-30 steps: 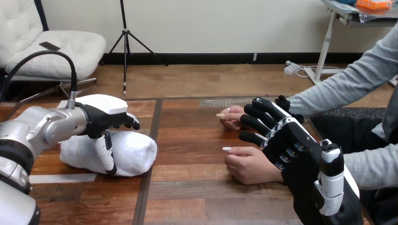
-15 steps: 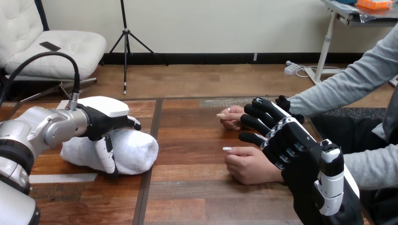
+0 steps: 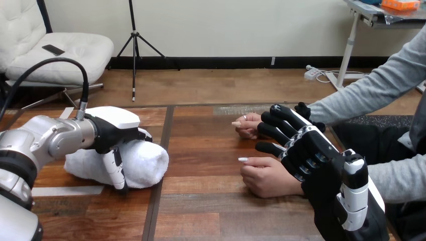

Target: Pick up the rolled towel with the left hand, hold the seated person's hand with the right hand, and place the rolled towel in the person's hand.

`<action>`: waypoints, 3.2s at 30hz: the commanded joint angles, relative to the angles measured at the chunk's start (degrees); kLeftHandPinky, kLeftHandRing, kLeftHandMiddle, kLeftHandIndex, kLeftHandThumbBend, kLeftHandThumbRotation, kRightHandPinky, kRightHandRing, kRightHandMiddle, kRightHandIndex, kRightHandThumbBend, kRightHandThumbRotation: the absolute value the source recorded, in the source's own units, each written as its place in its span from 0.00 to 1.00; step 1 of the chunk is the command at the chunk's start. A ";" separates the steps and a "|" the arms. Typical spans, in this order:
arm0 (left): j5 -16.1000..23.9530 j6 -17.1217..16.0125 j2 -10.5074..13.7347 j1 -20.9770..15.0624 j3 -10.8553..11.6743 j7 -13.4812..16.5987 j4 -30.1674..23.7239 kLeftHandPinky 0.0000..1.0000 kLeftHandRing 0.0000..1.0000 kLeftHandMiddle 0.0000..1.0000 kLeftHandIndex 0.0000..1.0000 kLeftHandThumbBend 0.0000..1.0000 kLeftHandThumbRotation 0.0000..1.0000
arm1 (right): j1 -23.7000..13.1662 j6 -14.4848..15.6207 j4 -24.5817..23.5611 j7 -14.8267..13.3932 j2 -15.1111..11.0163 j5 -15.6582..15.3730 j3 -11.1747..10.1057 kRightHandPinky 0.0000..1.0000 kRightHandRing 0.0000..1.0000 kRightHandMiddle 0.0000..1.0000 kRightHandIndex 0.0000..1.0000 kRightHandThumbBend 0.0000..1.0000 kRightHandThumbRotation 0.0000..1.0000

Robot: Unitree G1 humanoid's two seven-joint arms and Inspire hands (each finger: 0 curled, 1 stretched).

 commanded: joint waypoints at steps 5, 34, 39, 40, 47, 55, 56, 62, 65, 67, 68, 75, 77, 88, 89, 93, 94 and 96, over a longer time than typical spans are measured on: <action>-2.61 1.77 -0.96 -0.11 1.33 -1.84 -1.52 0.75 0.87 0.89 0.88 1.00 0.23 | -3.13 -0.89 -2.14 -0.10 -0.08 0.36 -0.55 0.83 0.90 0.89 0.88 0.78 1.00; -2.46 3.28 -1.35 0.02 0.62 -2.69 -1.67 0.65 0.80 0.84 0.82 1.00 0.15 | -3.30 -1.57 -1.99 -0.33 0.03 0.00 -0.68 0.81 0.89 0.89 0.87 0.76 1.00; -2.67 3.39 -1.52 -0.18 0.64 -3.54 -1.45 0.62 0.77 0.81 0.80 1.00 0.12 | -3.24 -1.26 -2.30 -0.59 0.01 -0.06 -0.69 0.81 0.89 0.89 0.87 0.76 1.00; -2.63 3.41 -1.53 -0.22 0.59 -3.60 -1.44 0.61 0.76 0.80 0.80 1.00 0.12 | -3.24 -1.22 -2.34 -0.63 0.01 -0.09 -0.70 0.81 0.89 0.89 0.87 0.76 1.00; -2.18 4.58 -1.84 -0.42 0.33 -3.82 -1.49 0.54 0.65 0.71 0.73 1.00 0.07 | -3.11 -1.02 -2.60 -0.95 0.06 -0.11 -0.71 0.80 0.89 0.89 0.87 0.76 1.00; -3.61 5.55 -2.03 -0.02 1.43 -4.95 -1.93 0.45 0.52 0.59 0.63 0.95 0.01 | -2.89 -1.04 -2.63 -0.80 -0.12 0.03 -0.64 0.80 0.88 0.89 0.87 0.77 1.00; -3.81 5.53 -2.00 0.08 1.58 -4.94 -2.02 0.45 0.51 0.58 0.62 0.95 0.01 | -2.91 -1.12 -2.61 -0.79 -0.12 -0.02 -0.64 0.80 0.88 0.89 0.87 0.77 1.00; -4.44 5.26 -1.77 0.42 1.59 -4.69 -2.31 0.42 0.47 0.54 0.57 0.91 0.00 | -2.81 -1.49 -2.60 -0.82 0.01 -0.25 -0.59 0.80 0.89 0.89 0.87 0.76 1.00; -4.88 4.56 -1.66 0.65 1.83 -4.03 -2.09 0.42 0.47 0.53 0.54 0.88 0.00 | -2.81 -1.53 -2.55 -0.85 0.05 -0.27 -0.61 0.80 0.89 0.89 0.87 0.76 1.00; -5.12 4.12 -1.57 0.81 2.01 -3.71 -2.05 0.41 0.47 0.52 0.52 0.85 0.00 | -2.75 -1.63 -2.55 -0.88 0.08 -0.34 -0.61 0.80 0.89 0.89 0.87 0.76 1.00; -5.17 3.94 -1.49 0.89 2.06 -3.45 -2.15 0.41 0.47 0.52 0.51 0.84 0.00 | -2.75 -1.64 -2.55 -0.91 0.11 -0.36 -0.61 0.80 0.89 0.89 0.87 0.76 1.00; -4.91 3.54 -1.17 1.01 2.01 -2.22 -2.32 0.40 0.46 0.50 0.46 0.77 0.00 | -2.96 -1.51 -2.65 -0.93 0.22 -0.22 -0.45 0.79 0.89 0.89 0.87 0.76 1.00; -4.92 3.39 -1.09 0.98 2.03 -2.02 -2.32 0.38 0.45 0.49 0.45 0.75 0.00 | -3.01 -1.54 -2.61 -0.84 0.20 -0.17 -0.40 0.80 0.89 0.89 0.88 0.75 1.00; -6.16 3.44 -0.90 1.03 3.03 -1.78 -2.46 0.34 0.40 0.45 0.44 0.74 0.00 | -2.90 -1.33 -2.62 -1.01 0.22 -0.48 -0.27 0.80 0.90 0.90 0.88 0.75 1.00; -6.16 3.38 -0.84 1.09 3.02 -1.57 -2.55 0.34 0.40 0.45 0.44 0.74 0.00 | -2.84 -1.36 -2.62 -1.07 0.26 -0.55 -0.26 0.80 0.90 0.90 0.88 0.75 1.00; -6.47 3.21 -0.60 1.48 3.15 -0.83 -2.92 0.33 0.39 0.45 0.45 0.74 0.00 | -2.57 -1.48 -2.60 -1.05 0.30 -0.59 -0.20 0.80 0.90 0.90 0.88 0.76 1.00; -6.63 3.01 -0.49 1.68 3.29 -0.46 -3.12 0.33 0.39 0.45 0.45 0.75 0.00 | -2.53 -1.61 -2.48 -0.96 0.30 -0.58 -0.19 0.80 0.90 0.90 0.88 0.76 1.00; -6.81 2.76 -0.34 1.94 3.42 -0.03 -3.37 0.33 0.39 0.45 0.45 0.75 0.00 | -2.44 -1.82 -2.35 -0.84 0.31 -0.56 -0.19 0.80 0.90 0.90 0.88 0.76 1.00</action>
